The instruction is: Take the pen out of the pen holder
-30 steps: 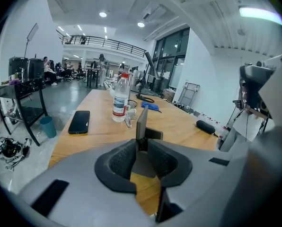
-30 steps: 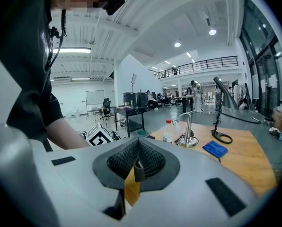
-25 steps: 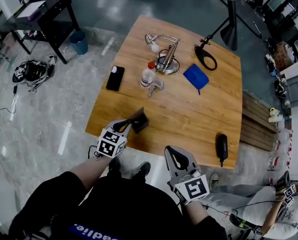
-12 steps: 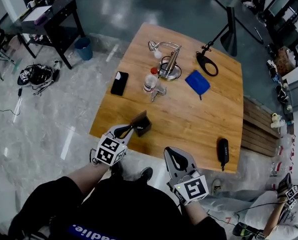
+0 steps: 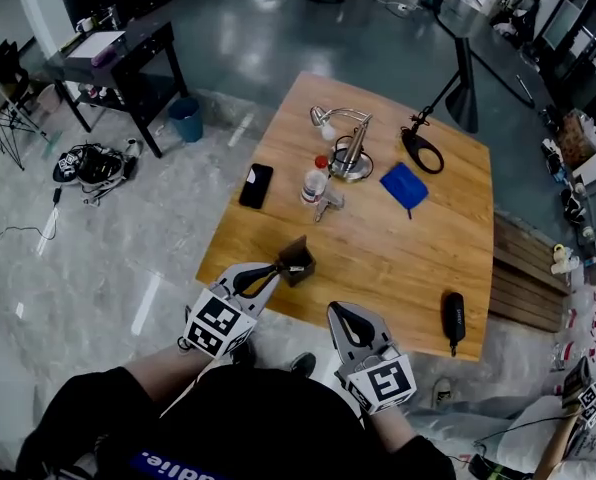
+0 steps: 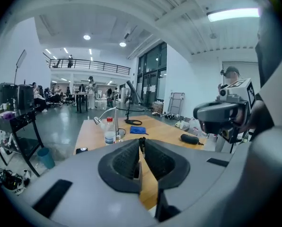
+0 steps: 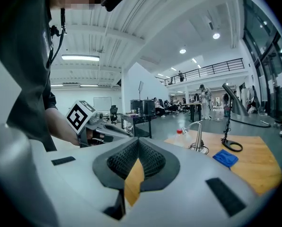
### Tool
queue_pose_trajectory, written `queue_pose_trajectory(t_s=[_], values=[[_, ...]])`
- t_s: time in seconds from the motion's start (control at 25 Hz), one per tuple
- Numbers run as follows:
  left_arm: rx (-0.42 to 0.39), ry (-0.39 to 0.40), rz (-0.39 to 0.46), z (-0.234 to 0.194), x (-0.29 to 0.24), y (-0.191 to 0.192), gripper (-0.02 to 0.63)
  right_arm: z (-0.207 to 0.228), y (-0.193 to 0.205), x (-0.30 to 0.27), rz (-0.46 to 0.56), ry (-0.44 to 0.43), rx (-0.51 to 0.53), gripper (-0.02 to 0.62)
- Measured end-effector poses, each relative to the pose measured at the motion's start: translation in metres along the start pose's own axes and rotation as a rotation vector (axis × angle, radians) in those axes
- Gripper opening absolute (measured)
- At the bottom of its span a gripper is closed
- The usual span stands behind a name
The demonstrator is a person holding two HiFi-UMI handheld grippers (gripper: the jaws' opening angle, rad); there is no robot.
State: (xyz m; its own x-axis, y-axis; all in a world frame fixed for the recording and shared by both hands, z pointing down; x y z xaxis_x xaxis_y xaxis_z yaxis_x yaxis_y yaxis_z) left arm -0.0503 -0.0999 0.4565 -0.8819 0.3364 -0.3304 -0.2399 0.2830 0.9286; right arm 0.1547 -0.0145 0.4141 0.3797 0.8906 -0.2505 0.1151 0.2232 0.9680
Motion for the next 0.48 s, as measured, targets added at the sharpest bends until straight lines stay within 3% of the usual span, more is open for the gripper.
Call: queue_pose_trajectory(t_s=[0.16,0.48], values=[[-0.046,0.013,0.029,0.021,0.017,-0.02,0.046,-0.008,-0.004,-0.001,0.017,-0.022,0.008,0.006],[-0.052,0.007,0.053,0.034,0.032,-0.027,0.046,-0.02,-0.007,-0.002,0.022,-0.032,0.019,0.006]])
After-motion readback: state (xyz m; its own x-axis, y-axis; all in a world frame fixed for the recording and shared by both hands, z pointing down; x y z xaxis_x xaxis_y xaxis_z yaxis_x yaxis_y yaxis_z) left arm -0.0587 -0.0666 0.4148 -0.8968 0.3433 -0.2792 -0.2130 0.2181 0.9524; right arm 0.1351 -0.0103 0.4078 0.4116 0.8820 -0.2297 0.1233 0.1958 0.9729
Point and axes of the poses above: the fingertips, and each gripper's own axes: x backward along the fingers, z to its right, y out of its underside, the point moved 9 cm from there along x, backward along the fingers, and after that the axes turned 15 degrees about y, right-handed, at the moved point
